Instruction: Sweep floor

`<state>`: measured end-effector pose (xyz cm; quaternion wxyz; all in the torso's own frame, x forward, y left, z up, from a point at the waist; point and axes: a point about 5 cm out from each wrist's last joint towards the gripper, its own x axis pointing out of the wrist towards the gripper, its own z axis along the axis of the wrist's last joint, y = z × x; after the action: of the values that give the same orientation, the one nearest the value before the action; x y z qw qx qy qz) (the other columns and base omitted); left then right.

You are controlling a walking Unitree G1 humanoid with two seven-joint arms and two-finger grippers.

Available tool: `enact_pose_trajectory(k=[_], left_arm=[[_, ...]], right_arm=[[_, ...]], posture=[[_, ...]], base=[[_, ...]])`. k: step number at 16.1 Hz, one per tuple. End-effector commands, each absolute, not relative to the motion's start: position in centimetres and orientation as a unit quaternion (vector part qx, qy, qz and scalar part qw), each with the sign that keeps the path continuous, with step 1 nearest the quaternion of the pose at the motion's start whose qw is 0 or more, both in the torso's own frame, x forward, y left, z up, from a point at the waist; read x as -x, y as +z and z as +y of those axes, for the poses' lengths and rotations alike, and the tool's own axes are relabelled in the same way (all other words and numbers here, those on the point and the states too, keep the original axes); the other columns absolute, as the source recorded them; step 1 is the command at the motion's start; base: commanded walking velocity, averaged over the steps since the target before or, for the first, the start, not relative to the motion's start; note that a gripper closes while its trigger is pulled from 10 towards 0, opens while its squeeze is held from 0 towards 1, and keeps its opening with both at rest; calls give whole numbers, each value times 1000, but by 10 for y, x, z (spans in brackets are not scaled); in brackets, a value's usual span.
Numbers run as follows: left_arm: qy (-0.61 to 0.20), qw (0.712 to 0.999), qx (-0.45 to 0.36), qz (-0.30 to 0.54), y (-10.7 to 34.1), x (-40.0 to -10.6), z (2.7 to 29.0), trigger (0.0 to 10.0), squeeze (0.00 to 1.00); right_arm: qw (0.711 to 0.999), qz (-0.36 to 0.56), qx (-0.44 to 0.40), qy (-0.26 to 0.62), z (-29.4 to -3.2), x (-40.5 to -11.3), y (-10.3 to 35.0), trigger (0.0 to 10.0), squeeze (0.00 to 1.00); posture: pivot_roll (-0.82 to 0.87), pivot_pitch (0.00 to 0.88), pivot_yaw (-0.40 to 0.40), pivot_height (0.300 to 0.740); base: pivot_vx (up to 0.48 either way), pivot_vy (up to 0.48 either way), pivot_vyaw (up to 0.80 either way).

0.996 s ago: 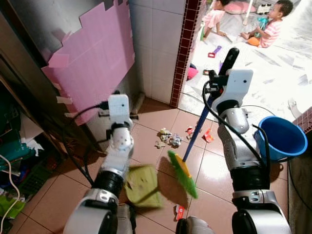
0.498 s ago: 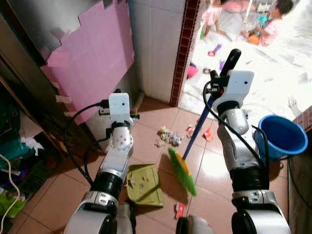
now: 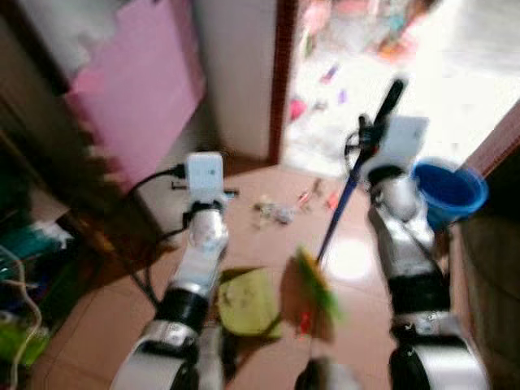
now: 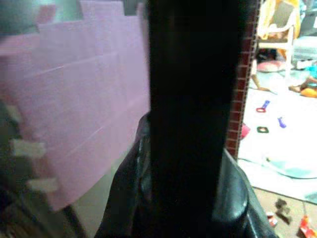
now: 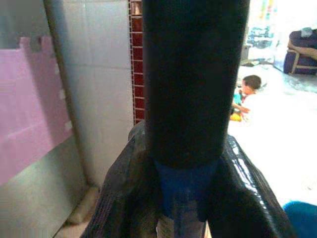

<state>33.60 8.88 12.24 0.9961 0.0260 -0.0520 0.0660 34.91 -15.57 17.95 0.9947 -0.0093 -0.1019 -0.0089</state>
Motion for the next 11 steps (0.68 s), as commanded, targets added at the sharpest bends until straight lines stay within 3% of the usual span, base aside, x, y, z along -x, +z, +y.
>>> enact_pose_trajectory(k=[1, 11], left_arm=[[59, 996, -37, -47, 120, -336, 89, 10000, 0], [-5, 998, -39, -57, 106, -330, 97, 10000, 0]], right_arm=[[992, -127, -5, -7, -153, -350, 192, 10000, 0], [988, -150, 25, -27, -154, -349, 198, 10000, 0]], posture=[[-67, 92, 36, 740], [-63, 95, 36, 740]], base=[[0, 0, 0], [0, 0, 0]])
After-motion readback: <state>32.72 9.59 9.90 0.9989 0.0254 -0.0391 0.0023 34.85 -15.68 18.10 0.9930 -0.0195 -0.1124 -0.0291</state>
